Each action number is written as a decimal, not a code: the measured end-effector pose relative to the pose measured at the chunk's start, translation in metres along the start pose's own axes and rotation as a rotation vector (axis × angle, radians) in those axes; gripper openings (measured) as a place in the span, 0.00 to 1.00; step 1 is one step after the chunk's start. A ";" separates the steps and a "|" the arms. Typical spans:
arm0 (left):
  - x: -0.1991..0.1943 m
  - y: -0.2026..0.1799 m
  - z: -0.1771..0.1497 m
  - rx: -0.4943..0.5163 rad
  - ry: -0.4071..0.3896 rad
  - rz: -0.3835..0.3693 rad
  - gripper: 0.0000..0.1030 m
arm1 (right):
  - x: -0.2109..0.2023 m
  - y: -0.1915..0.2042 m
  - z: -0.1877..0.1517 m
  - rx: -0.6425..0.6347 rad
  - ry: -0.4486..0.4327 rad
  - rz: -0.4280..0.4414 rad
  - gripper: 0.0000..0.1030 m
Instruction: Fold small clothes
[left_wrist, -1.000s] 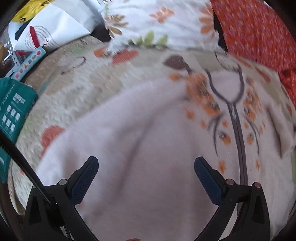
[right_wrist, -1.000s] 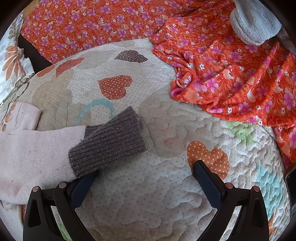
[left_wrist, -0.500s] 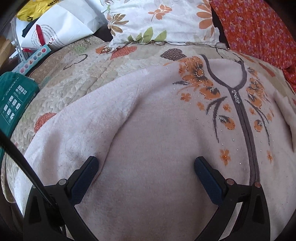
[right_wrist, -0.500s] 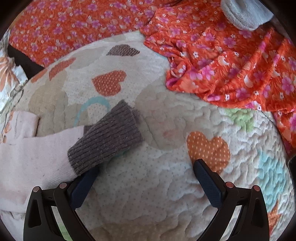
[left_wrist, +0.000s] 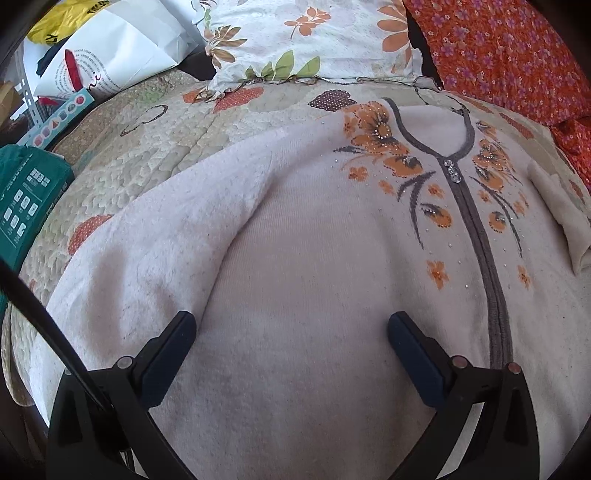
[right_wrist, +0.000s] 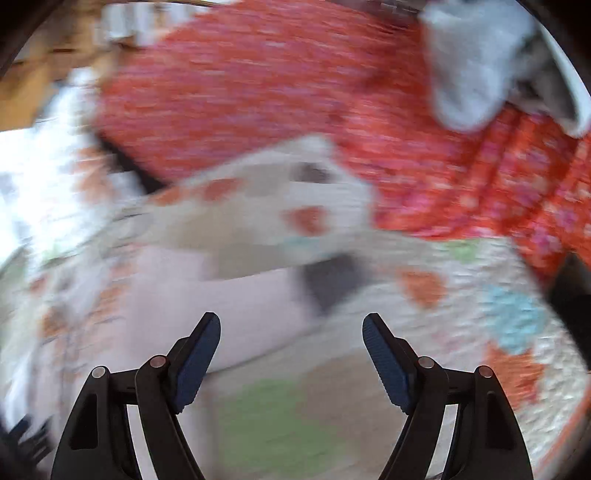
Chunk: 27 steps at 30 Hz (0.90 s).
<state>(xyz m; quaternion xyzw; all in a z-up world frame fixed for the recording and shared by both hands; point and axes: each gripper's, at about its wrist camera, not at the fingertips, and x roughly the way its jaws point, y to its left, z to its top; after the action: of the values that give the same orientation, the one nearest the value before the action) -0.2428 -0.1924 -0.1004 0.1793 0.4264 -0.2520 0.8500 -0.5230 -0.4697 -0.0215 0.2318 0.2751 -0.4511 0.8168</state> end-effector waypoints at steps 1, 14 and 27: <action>0.000 0.001 -0.001 -0.008 -0.002 -0.003 1.00 | -0.004 0.021 -0.010 -0.049 0.013 0.064 0.81; -0.004 0.003 -0.014 -0.045 -0.070 -0.012 1.00 | 0.045 0.145 -0.106 -0.437 0.143 0.169 0.62; -0.004 0.001 -0.013 -0.058 -0.067 0.002 1.00 | 0.043 0.136 -0.103 -0.400 0.108 0.148 0.76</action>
<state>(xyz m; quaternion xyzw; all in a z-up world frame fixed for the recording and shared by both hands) -0.2522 -0.1837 -0.1048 0.1467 0.4046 -0.2446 0.8689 -0.4114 -0.3657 -0.1081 0.1087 0.3846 -0.3134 0.8614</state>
